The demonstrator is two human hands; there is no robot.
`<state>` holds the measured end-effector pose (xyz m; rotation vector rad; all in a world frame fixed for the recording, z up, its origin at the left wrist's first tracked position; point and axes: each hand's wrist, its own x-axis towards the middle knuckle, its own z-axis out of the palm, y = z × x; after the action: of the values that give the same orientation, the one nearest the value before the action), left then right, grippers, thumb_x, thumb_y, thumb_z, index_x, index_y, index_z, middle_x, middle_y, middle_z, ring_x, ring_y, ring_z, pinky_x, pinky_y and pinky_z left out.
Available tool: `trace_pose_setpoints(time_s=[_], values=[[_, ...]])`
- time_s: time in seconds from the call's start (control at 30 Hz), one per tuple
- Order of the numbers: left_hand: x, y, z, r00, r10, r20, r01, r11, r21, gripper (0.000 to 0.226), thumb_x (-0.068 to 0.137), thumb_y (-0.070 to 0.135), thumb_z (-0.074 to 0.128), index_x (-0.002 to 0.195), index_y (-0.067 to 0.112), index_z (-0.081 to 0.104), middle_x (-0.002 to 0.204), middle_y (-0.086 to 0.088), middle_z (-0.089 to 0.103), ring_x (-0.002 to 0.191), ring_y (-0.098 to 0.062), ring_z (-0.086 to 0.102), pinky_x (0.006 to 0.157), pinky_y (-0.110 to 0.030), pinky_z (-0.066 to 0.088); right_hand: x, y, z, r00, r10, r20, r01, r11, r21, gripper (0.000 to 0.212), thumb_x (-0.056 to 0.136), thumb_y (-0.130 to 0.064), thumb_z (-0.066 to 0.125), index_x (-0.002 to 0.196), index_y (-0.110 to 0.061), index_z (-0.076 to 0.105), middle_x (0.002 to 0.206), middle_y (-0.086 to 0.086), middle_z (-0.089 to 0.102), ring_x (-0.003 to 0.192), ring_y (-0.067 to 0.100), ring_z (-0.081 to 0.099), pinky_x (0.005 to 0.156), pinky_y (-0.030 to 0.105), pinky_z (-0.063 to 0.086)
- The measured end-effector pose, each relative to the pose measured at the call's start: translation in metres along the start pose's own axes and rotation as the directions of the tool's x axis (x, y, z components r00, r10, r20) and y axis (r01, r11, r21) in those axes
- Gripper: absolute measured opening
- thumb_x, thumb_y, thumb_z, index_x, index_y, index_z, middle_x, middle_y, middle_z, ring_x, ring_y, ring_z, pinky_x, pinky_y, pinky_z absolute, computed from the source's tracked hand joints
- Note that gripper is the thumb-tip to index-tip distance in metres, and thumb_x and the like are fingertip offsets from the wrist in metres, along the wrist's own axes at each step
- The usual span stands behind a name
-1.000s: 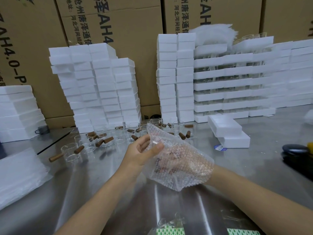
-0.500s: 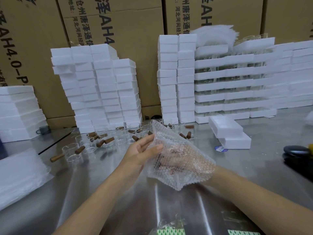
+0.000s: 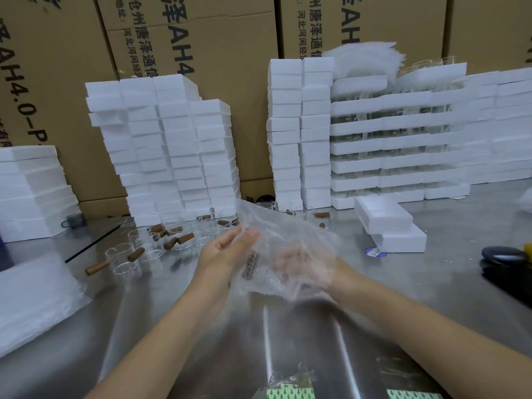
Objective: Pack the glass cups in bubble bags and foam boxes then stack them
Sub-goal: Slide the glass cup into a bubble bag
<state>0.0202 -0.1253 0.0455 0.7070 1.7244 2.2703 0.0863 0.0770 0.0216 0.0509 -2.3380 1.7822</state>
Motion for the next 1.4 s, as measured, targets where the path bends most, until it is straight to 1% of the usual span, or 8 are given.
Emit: trace_pose_setpoints(time_s=[0.2, 0.33, 0.43, 0.63, 0.77, 0.9, 1.2, 1.4], values=[[0.006, 0.007, -0.015, 0.978, -0.180, -0.109, 0.137, 0.937, -0.322, 0.049, 0.095, 0.037, 0.078, 0.138, 0.014, 0.070, 0.130, -0.011, 0.077, 0.125, -0.028, 0.072, 0.117, -0.048, 0.048, -0.011, -0.011, -0.011, 0.976, -0.036, -0.214, 0.091, 0.963, 0.253, 0.075, 0.070, -0.101, 0.048, 0.135, -0.064, 0.055, 0.152, -0.026, 0.049, 0.143, 0.003, 0.044, 0.124, 0.048, 0.030], [0.004, 0.004, -0.010, 0.978, -0.203, 0.040, 0.204, 0.915, -0.347, 0.044, 0.102, 0.036, 0.069, 0.138, 0.012, 0.069, 0.133, -0.015, 0.075, 0.123, -0.030, 0.073, 0.117, -0.052, 0.047, -0.017, -0.012, -0.006, 0.998, -0.057, -0.040, 0.065, 0.961, 0.269, 0.102, 0.067, -0.073, 0.086, 0.142, -0.080, 0.017, 0.158, -0.032, 0.029, 0.143, 0.013, 0.048, 0.111, 0.052, 0.050], [0.002, -0.002, -0.004, 0.975, -0.201, 0.091, 0.219, 0.934, -0.283, 0.049, 0.097, 0.034, 0.076, 0.138, 0.008, 0.068, 0.133, -0.018, 0.074, 0.124, -0.031, 0.073, 0.105, -0.046, 0.059, -0.018, -0.005, 0.006, 0.999, -0.046, -0.027, 0.050, 0.976, 0.210, 0.129, 0.065, -0.045, 0.100, 0.153, -0.066, 0.008, 0.150, -0.023, 0.049, 0.129, 0.016, 0.063, 0.094, 0.042, 0.062], [0.001, -0.013, -0.001, 0.978, -0.208, -0.012, 0.208, 0.977, 0.052, 0.083, 0.071, 0.043, 0.094, 0.143, 0.012, 0.066, 0.123, -0.008, 0.080, 0.117, -0.028, 0.075, 0.095, -0.045, 0.061, -0.014, -0.014, -0.006, 0.972, 0.027, -0.235, 0.056, 0.939, 0.340, 0.052, 0.086, -0.015, 0.085, 0.131, -0.028, 0.062, 0.095, 0.003, 0.078, 0.058, 0.011, 0.069, 0.047, 0.027, 0.053], [0.000, -0.011, 0.001, 0.970, -0.243, 0.004, 0.242, 0.969, 0.046, 0.079, 0.064, 0.044, 0.096, 0.133, 0.013, 0.073, 0.119, -0.009, 0.081, 0.102, -0.023, 0.080, 0.073, -0.037, 0.062, -0.011, -0.010, -0.017, 0.949, 0.079, -0.307, 0.078, 0.880, 0.468, 0.033, 0.086, -0.007, 0.084, 0.116, -0.017, 0.072, 0.097, 0.010, 0.077, 0.065, 0.014, 0.072, 0.064, 0.026, 0.061], [0.002, -0.012, 0.002, 0.960, -0.276, 0.052, 0.277, 0.961, 0.005, 0.067, 0.065, 0.044, 0.094, 0.122, 0.012, 0.079, 0.115, -0.015, 0.081, 0.094, -0.025, 0.081, 0.078, -0.047, 0.067, -0.011, -0.013, -0.016, 0.959, 0.023, -0.284, 0.131, 0.850, 0.510, 0.041, 0.086, -0.001, 0.082, 0.123, -0.012, 0.066, 0.102, 0.008, 0.080, 0.092, 0.025, 0.078, 0.082, 0.031, 0.063], [0.003, -0.017, 0.001, 0.921, -0.385, 0.049, 0.388, 0.919, -0.073, 0.071, 0.077, 0.070, 0.080, 0.117, 0.011, 0.082, 0.113, -0.013, 0.082, 0.089, -0.022, 0.081, 0.070, -0.036, 0.064, -0.020, -0.013, -0.007, 0.925, -0.369, -0.095, 0.360, 0.928, -0.100, 0.030, 0.095, -0.021, 0.073, 0.124, -0.026, 0.076, 0.133, -0.016, 0.071, 0.129, 0.001, 0.060, 0.112, 0.029, 0.046], [0.000, -0.018, 0.001, 0.932, -0.361, 0.038, 0.361, 0.932, 0.007, 0.064, 0.071, 0.085, 0.079, 0.098, 0.028, 0.088, 0.099, -0.002, 0.083, 0.080, -0.013, 0.079, 0.070, -0.031, 0.062, -0.025, -0.014, -0.002, 0.842, -0.529, 0.104, 0.442, 0.567, -0.695, 0.034, 0.104, -0.046, 0.055, 0.117, -0.024, 0.078, 0.117, -0.015, 0.074, 0.113, 0.001, 0.063, 0.100, 0.035, 0.050]])
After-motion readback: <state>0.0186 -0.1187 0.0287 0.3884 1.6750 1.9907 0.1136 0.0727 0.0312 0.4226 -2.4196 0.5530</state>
